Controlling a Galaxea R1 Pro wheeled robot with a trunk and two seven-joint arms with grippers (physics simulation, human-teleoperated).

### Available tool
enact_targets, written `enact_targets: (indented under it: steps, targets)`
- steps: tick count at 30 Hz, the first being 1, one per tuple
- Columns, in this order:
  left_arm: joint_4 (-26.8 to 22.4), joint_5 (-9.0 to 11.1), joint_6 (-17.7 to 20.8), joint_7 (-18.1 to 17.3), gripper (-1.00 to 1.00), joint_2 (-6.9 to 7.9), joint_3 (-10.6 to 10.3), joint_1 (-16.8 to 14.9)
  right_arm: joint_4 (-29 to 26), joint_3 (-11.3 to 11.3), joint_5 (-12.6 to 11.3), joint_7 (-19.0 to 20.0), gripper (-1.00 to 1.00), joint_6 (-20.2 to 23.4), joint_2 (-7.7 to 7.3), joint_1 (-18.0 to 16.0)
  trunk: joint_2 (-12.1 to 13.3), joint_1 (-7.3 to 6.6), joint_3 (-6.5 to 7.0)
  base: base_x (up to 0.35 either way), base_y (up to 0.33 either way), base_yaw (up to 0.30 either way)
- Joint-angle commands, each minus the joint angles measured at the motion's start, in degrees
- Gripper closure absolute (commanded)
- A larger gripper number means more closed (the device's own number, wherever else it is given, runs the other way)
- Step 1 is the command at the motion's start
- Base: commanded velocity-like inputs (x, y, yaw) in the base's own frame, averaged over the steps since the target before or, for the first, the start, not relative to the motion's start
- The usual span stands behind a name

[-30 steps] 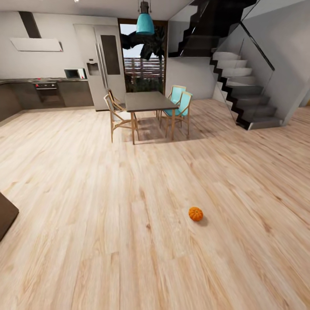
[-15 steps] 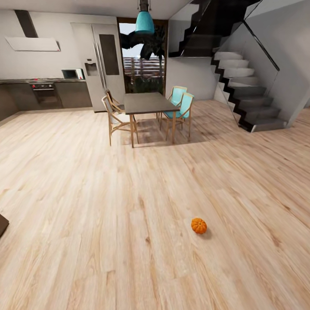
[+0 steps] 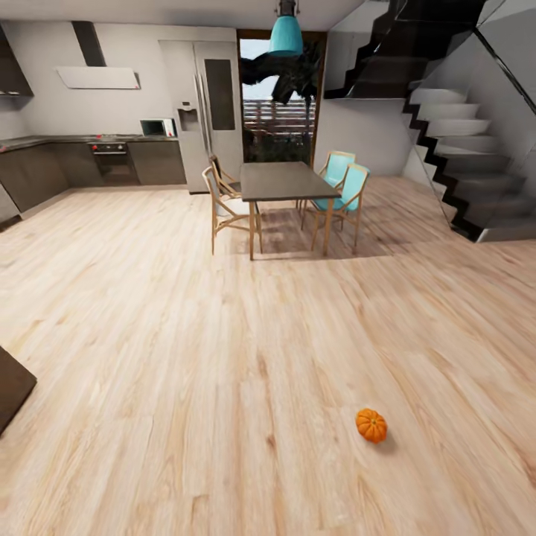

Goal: Place each of the two pumpkins and all three candles from the living room inside a cabinet in the living room (use any cabinet), then make sure every cabinet is closed, and position the cauldron so it is next to a table in the living room.

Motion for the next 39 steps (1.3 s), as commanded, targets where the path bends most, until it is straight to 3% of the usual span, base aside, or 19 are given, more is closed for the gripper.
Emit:
enact_targets:
  steps: [1, 16, 39]
  targets:
    - [0.00, 0.00, 0.00, 0.00, -1.00, 0.00, 0.00, 0.00, 0.01, 0.00, 0.00, 0.00, -1.00, 0.00, 0.00, 0.00, 0.00, 0.00, 0.00, 0.334, 0.000, 0.285]
    - [0.00, 0.00, 0.00, 0.00, -1.00, 0.00, 0.00, 0.00, 0.00, 0.00, -0.01, 0.00, -1.00, 0.00, 0.00, 0.00, 0.00, 0.00, -0.23, 0.334, 0.000, 0.267]
    - [0.01, 0.00, 0.00, 0.00, -1.00, 0.00, 0.00, 0.00, 0.02, 0.00, -0.01, 0.00, -1.00, 0.00, -0.04, 0.00, 0.00, 0.00, -1.62, 0.334, 0.000, 0.156]
